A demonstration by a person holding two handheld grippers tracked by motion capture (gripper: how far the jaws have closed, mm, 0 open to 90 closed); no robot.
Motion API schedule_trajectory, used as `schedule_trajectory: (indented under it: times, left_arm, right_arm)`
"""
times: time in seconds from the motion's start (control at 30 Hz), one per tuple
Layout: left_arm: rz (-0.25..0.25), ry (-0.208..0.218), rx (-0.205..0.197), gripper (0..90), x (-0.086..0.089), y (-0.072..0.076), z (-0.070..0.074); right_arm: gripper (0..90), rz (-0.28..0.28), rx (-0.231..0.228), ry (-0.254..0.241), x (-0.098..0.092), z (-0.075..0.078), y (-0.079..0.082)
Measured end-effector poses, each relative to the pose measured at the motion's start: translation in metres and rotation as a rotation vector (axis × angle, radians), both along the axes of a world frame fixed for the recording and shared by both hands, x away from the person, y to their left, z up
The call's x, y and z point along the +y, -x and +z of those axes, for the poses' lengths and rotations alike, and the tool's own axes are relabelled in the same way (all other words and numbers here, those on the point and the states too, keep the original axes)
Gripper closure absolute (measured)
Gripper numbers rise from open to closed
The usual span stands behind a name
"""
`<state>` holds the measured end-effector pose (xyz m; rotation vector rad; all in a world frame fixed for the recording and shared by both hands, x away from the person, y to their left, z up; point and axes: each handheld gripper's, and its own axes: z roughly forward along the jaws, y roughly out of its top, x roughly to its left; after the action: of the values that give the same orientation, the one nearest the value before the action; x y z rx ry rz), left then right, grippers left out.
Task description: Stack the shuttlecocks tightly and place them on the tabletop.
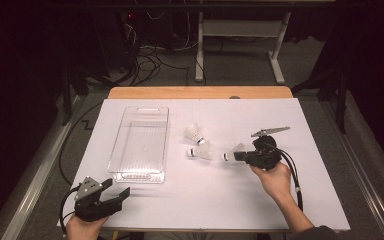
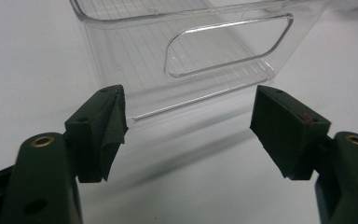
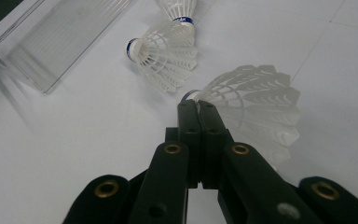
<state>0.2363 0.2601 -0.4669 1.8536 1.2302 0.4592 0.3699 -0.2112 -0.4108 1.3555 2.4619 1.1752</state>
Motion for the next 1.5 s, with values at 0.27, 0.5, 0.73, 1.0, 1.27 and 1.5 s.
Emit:
schedule_trajectory:
  times: [0.27, 0.5, 0.73, 1.0, 1.27, 1.5]
  left_arm:
    - [-0.004, -0.004, 0.001, 27.8, 0.0, 0.0, 0.0]
    - [-0.003, -0.002, 0.001, 27.8, 0.0, -0.001, -0.001]
    - [-0.005, -0.002, 0.001, 27.9, 0.0, -0.001, 0.0]
    - [-0.01, -0.004, 0.002, 27.9, 0.0, 0.0, 0.0]
    - [-0.013, -0.006, 0.0, 28.3, -0.001, 0.0, 0.0]
    - [-0.014, -0.008, 0.001, 28.3, -0.001, 0.0, 0.0]
  right_arm:
    - [90.0, -0.002, 0.001, -0.004, 0.004, 0.0, -0.004]
    - [90.0, 0.003, 0.006, -0.007, 0.009, -0.002, -0.009]
    - [90.0, 0.006, 0.006, -0.009, 0.014, -0.003, -0.014]
    - [90.0, 0.011, 0.007, -0.012, 0.021, -0.003, -0.019]
    - [90.0, 0.013, 0.012, -0.018, 0.027, -0.004, -0.022]
    - [90.0, 0.019, 0.012, -0.021, 0.031, -0.006, -0.025]
